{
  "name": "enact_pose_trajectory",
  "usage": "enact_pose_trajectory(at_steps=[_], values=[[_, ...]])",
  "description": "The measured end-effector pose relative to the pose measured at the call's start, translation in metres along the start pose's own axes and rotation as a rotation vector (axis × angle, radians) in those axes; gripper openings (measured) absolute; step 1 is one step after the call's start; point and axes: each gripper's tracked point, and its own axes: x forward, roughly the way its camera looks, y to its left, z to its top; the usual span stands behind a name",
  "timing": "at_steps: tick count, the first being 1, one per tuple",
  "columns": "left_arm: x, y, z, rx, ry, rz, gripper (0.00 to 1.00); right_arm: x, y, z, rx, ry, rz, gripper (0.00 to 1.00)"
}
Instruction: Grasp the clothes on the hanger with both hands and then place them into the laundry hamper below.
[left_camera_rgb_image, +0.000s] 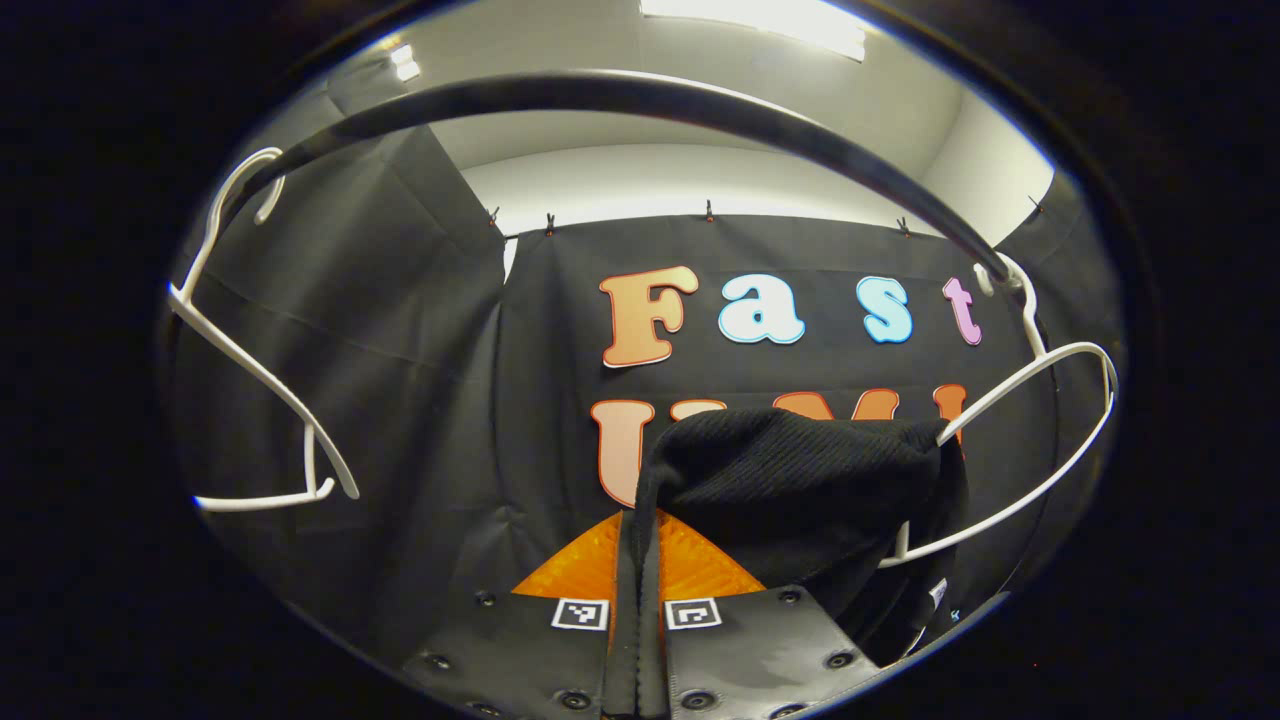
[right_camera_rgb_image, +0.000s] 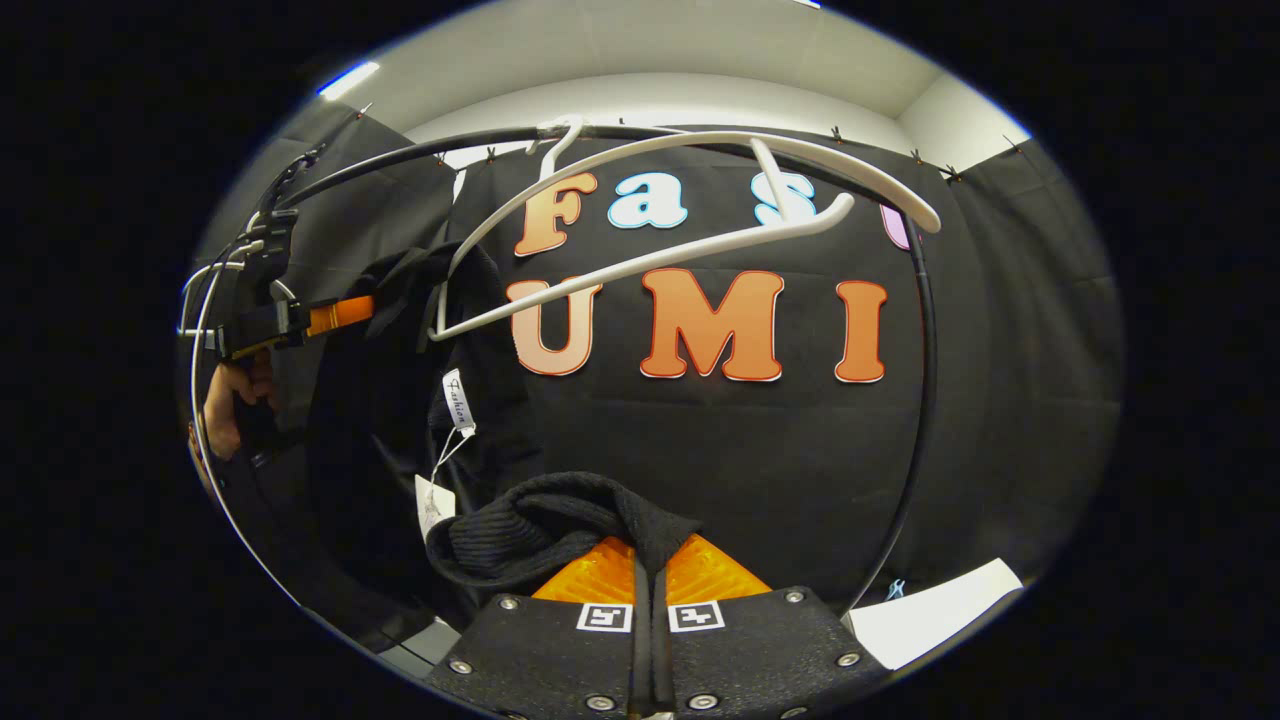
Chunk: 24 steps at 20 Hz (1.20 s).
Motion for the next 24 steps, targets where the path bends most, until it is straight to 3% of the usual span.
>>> enact_pose_trajectory(at_steps=[3, 8, 15, 24], values=[[0.006, 0.019, -0.021, -0.024, 0.064, 0.032, 0.07, -0.003, 0.01, -0.008, 0.001, 0.003, 0.015, 0.0], [-0.005, 0.026, -0.018, 0.003, 0.048, 0.041, 0.07, -0.01, 0.017, -0.011, 0.02, 0.003, 0.027, 0.0], [-0.047, 0.0, -0.039, 0.016, 0.107, -0.048, 0.07, -0.012, 0.02, -0.025, 0.041, 0.016, 0.027, 0.0], [-0.119, -0.06, -0.139, -0.01, 0.333, -0.201, 0.07, -0.019, 0.046, -0.077, 0.061, 0.122, 0.057, 0.0]])
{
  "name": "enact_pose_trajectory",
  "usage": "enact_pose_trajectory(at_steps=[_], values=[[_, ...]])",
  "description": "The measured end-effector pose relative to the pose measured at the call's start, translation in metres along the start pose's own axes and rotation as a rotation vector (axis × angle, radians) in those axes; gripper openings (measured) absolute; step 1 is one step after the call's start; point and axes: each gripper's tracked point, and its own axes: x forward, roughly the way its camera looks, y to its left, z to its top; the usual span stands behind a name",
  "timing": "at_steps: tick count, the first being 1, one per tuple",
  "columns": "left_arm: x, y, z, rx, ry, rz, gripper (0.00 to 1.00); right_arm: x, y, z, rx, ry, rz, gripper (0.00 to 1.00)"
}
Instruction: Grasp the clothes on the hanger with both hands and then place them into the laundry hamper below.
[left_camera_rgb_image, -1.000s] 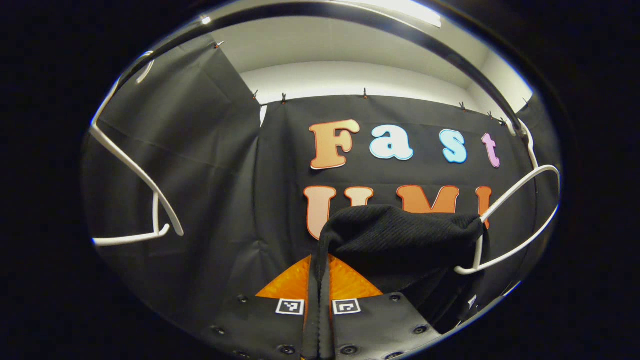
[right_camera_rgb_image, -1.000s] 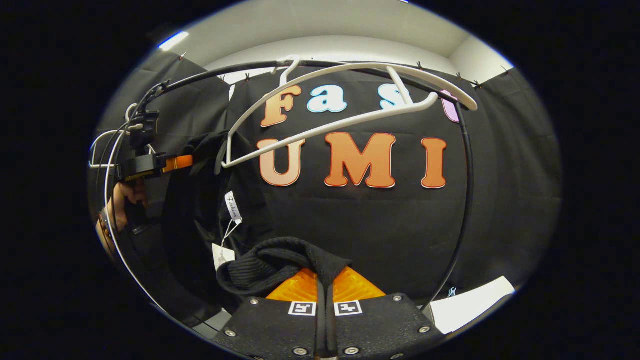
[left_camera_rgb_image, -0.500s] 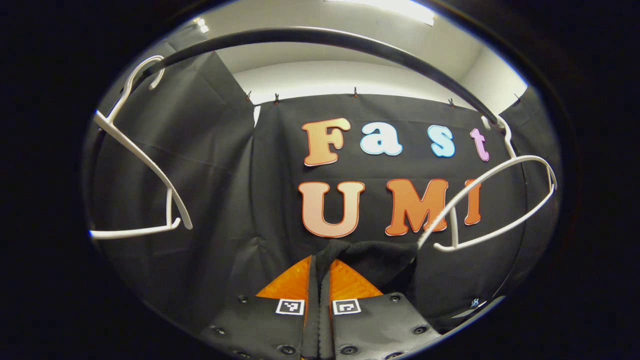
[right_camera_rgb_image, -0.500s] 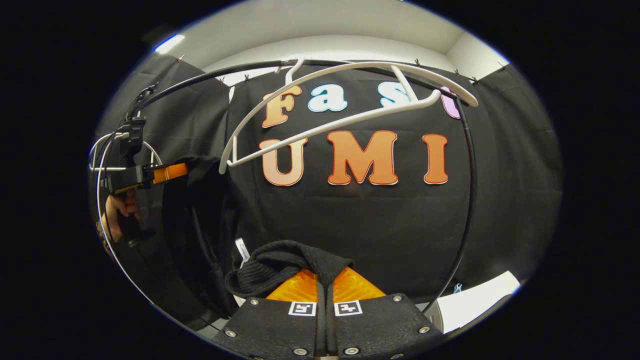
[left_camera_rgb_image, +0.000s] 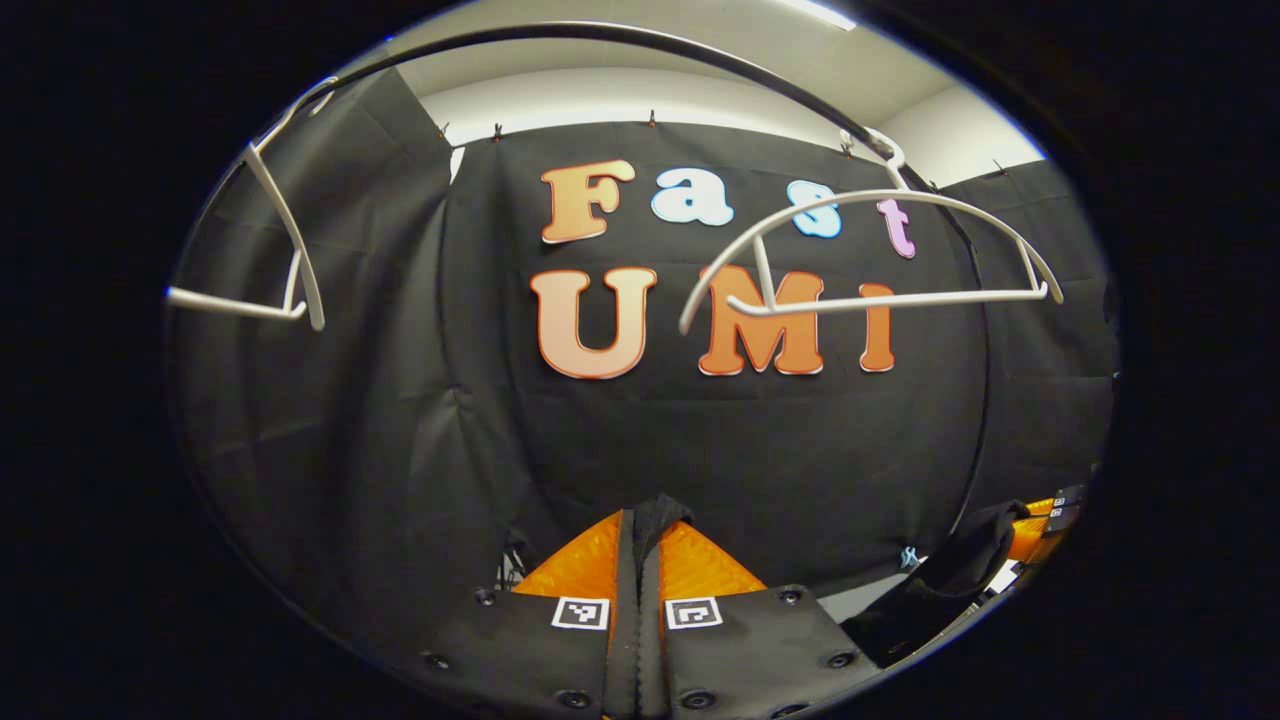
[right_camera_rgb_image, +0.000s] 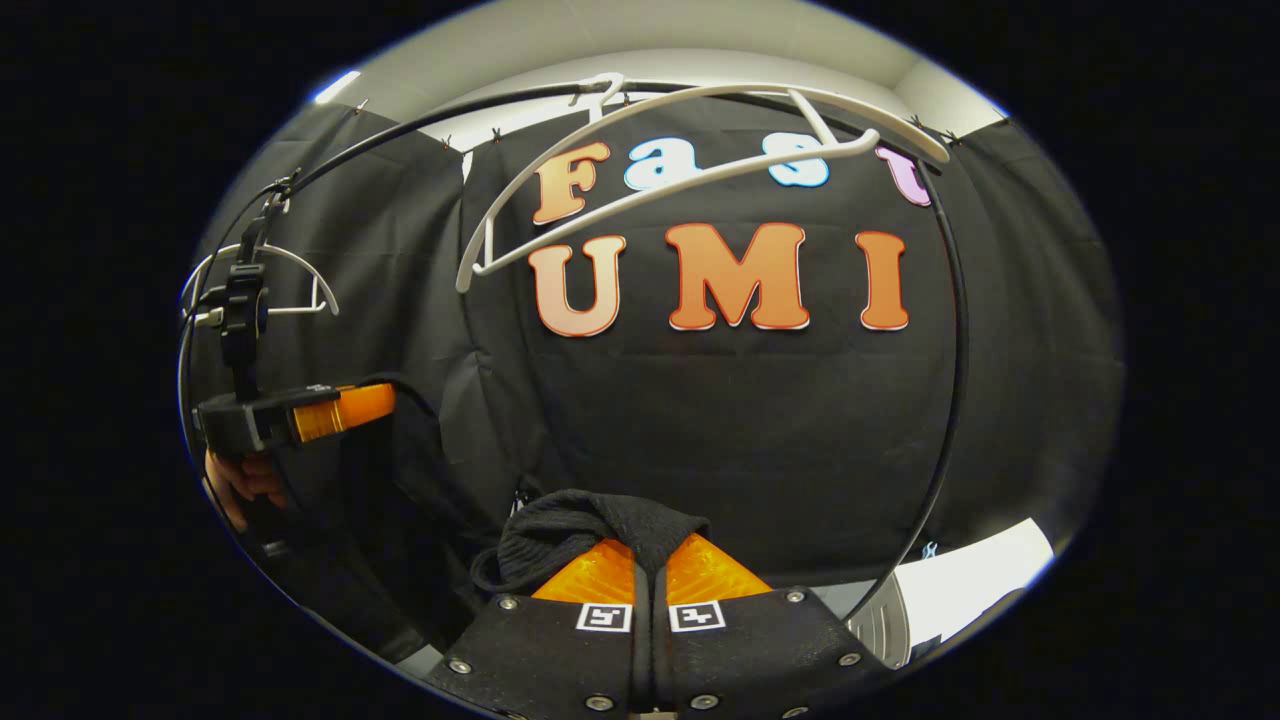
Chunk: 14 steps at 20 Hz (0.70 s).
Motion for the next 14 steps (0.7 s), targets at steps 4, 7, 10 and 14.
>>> enact_pose_trajectory(at_steps=[4, 7, 10, 14], values=[[-0.009, -0.03, -0.065, -0.039, 0.118, -0.062, 0.07, 0.005, 0.01, -0.061, 0.012, 0.118, 0.014, 0.01], [-0.012, -0.048, -0.127, -0.034, 0.245, -0.092, 0.07, 0.012, 0.014, -0.115, 0.02, 0.218, 0.019, 0.01], [-0.015, -0.056, -0.183, -0.034, 0.38, -0.111, 0.07, 0.017, 0.015, -0.173, 0.046, 0.343, 0.025, 0.01], [-0.02, -0.063, -0.244, -0.029, 0.528, -0.107, 0.05, 0.016, 0.012, -0.237, 0.087, 0.477, 0.013, 0.01]])
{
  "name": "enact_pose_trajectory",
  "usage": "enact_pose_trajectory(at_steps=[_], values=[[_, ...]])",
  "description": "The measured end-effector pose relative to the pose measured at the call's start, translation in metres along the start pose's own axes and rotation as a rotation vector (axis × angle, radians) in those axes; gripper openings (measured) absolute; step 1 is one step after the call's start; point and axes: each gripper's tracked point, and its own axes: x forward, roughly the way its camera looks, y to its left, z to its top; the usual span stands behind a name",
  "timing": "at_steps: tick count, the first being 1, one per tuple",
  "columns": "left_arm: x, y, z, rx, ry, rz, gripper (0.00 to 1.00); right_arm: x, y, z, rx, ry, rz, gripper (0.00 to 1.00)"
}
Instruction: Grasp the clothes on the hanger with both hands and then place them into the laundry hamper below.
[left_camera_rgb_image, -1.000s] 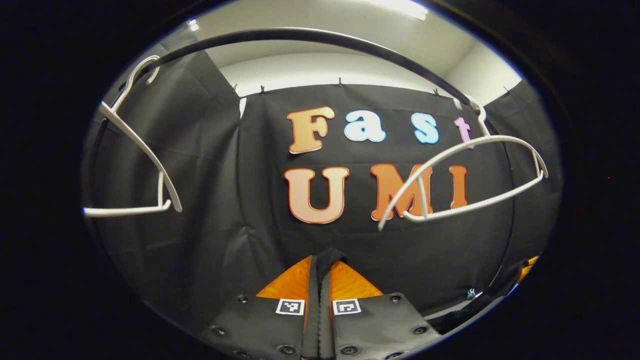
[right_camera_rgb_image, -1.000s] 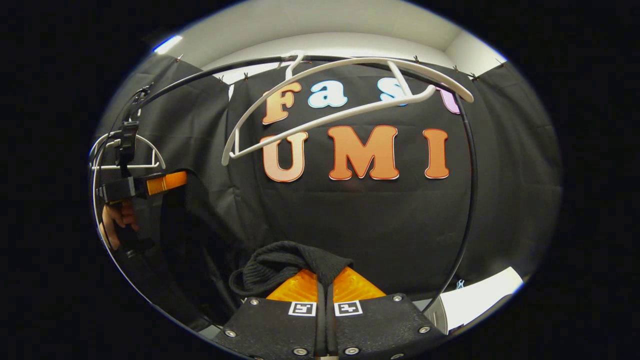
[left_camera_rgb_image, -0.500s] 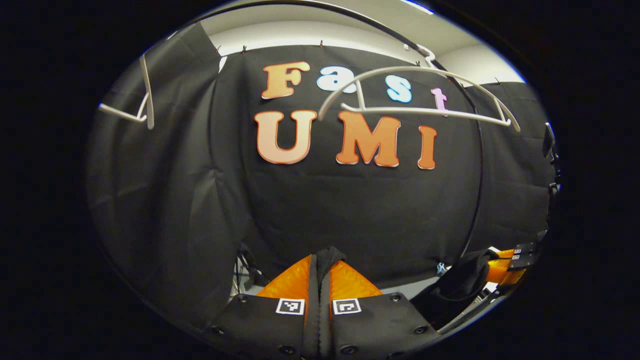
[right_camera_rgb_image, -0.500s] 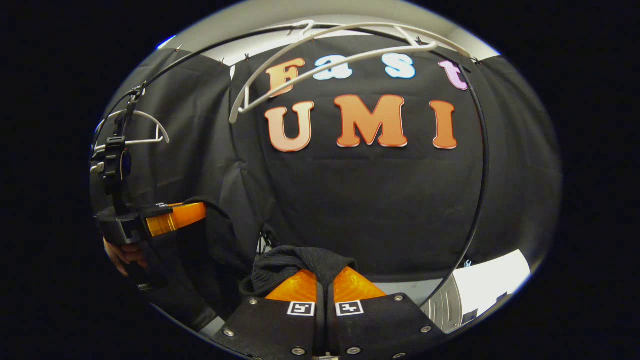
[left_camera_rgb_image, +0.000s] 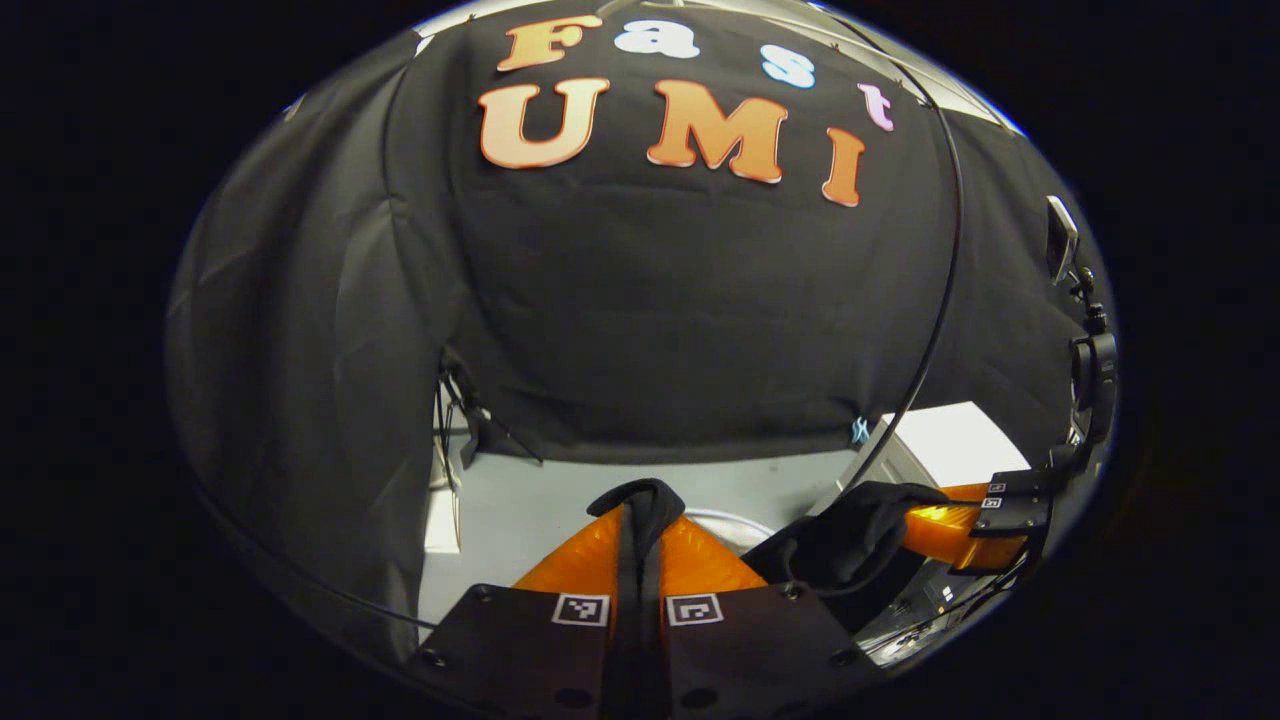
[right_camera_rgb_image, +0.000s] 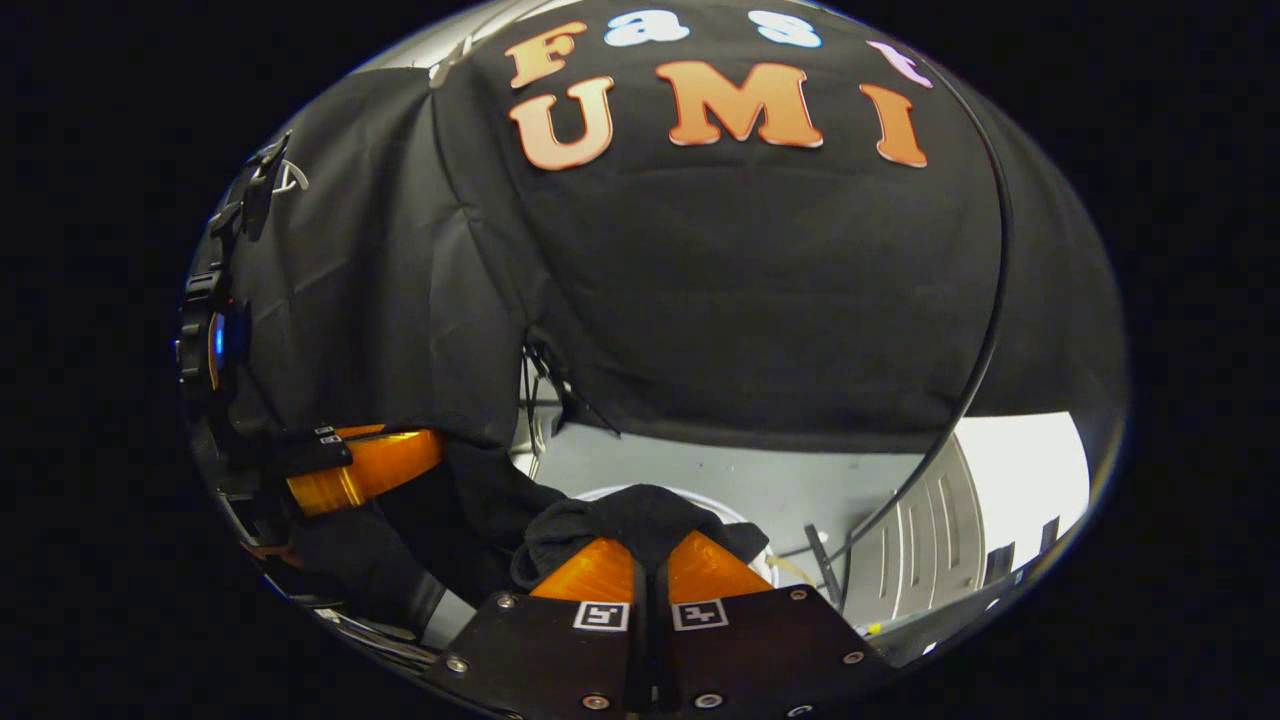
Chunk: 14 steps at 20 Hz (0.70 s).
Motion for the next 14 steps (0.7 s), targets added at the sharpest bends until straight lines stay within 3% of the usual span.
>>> enact_pose_trajectory(at_steps=[3, 5, 6, 7, 9, 11, 12, 14], values=[[-0.001, 0.008, -0.027, -0.007, 0.07, 0.016, 0.06, 0.008, -0.002, -0.022, -0.001, 0.057, -0.014, 0.1], [-0.001, 0.011, -0.037, -0.015, 0.115, 0.019, 0.16, 0.009, -0.003, -0.029, -0.009, 0.073, -0.02, 0.16], [0.002, 0.009, -0.041, -0.001, 0.125, 0.014, 0.28, 0.013, 0.0, -0.029, -0.007, 0.071, -0.003, 0.23], [0.003, 0.011, -0.042, 0.021, 0.126, 0.018, 0.34, 0.01, 0.004, -0.029, -0.003, 0.073, 0.009, 0.39], [0.006, 0.009, -0.047, 0.057, 0.143, 0.016, 0.69, 0.016, 0.003, -0.041, -0.007, 0.112, 0.008, 0.72], [0.01, 0.01, -0.052, 0.071, 0.159, 0.02, 1.0, 0.019, 0.002, -0.047, 0.003, 0.124, 0.003, 0.8], [0.009, 0.008, -0.056, 0.065, 0.169, 0.017, 1.0, 0.019, 0.0, -0.046, 0.007, 0.124, -0.002, 0.91], [0.006, 0.005, -0.062, 0.043, 0.182, 0.012, 0.99, 0.016, -0.003, -0.043, 0.009, 0.116, -0.02, 0.93]])
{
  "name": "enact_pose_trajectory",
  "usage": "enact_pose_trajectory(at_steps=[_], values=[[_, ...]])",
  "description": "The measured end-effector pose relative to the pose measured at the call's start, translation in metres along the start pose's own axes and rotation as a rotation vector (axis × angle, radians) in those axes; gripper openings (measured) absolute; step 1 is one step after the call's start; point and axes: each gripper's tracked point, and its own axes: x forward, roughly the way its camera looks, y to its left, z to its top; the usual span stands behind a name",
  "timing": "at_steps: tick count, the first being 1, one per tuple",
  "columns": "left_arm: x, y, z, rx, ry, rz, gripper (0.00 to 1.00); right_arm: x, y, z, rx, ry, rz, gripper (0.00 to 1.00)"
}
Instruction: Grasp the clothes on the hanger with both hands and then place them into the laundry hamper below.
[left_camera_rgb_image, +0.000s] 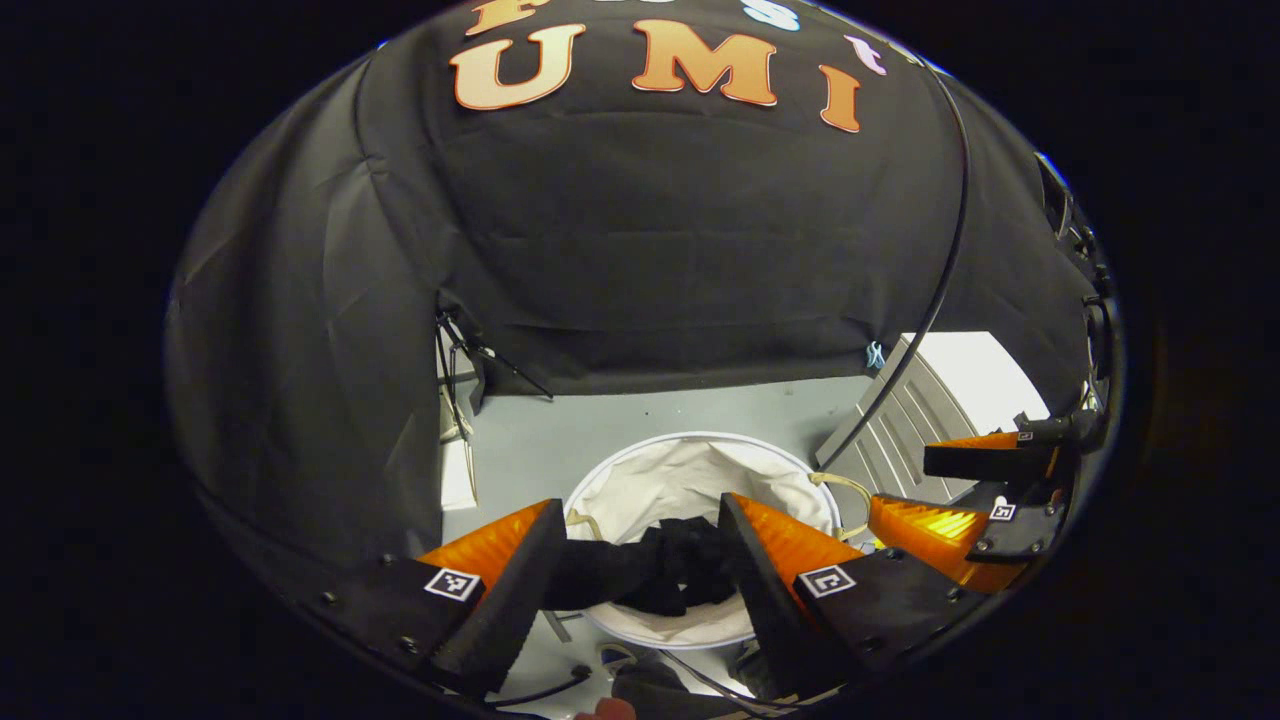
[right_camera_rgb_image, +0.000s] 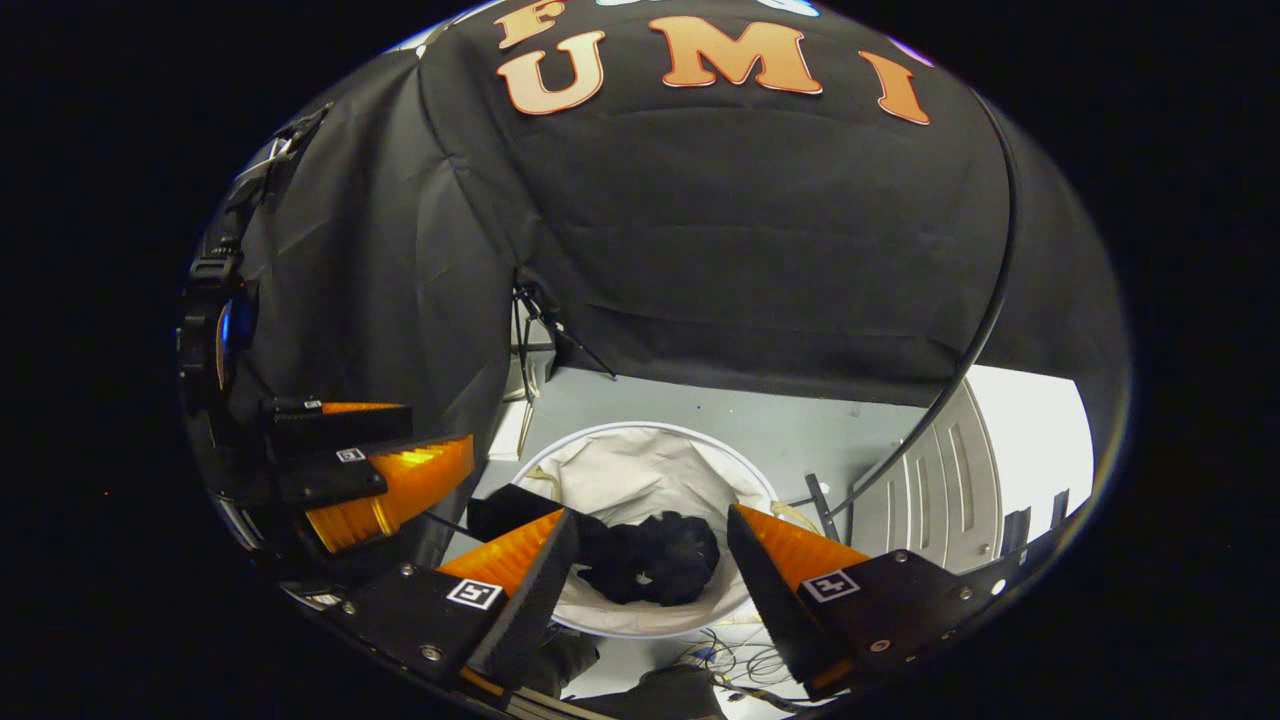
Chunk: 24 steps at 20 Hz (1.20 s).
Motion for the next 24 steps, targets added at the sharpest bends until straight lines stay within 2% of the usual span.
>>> enact_pose_trajectory(at_steps=[3, 9, 14, 17, 18, 19, 24], values=[[-0.005, 0.002, 0.001, -0.036, -0.01, -0.004, 1.0, -0.006, -0.005, 0.008, 0.025, -0.024, -0.014, 0.93], [-0.032, 0.008, 0.039, -0.091, -0.118, 0.011, 1.0, -0.039, -0.018, 0.057, 0.028, -0.143, -0.056, 0.93], [-0.076, 0.004, 0.1, -0.107, -0.253, -0.001, 0.98, -0.089, -0.021, 0.115, 0.039, -0.285, -0.079, 0.93], [-0.108, 0.001, 0.145, -0.121, -0.374, -0.018, 0.97, -0.123, -0.023, 0.154, 0.023, -0.382, -0.105, 0.93], [-0.122, 0.0, 0.162, -0.116, -0.417, -0.018, 1.0, -0.135, -0.022, 0.167, 0.022, -0.421, -0.113, 0.93], [-0.136, 0.0, 0.175, -0.111, -0.457, -0.02, 0.97, -0.149, -0.019, 0.182, 0.02, -0.457, -0.113, 0.93], [-0.179, -0.007, 0.224, -0.085, -0.588, -0.033, 0.96, -0.211, -0.019, 0.243, 0.015, -0.612, -0.128, 0.93]])
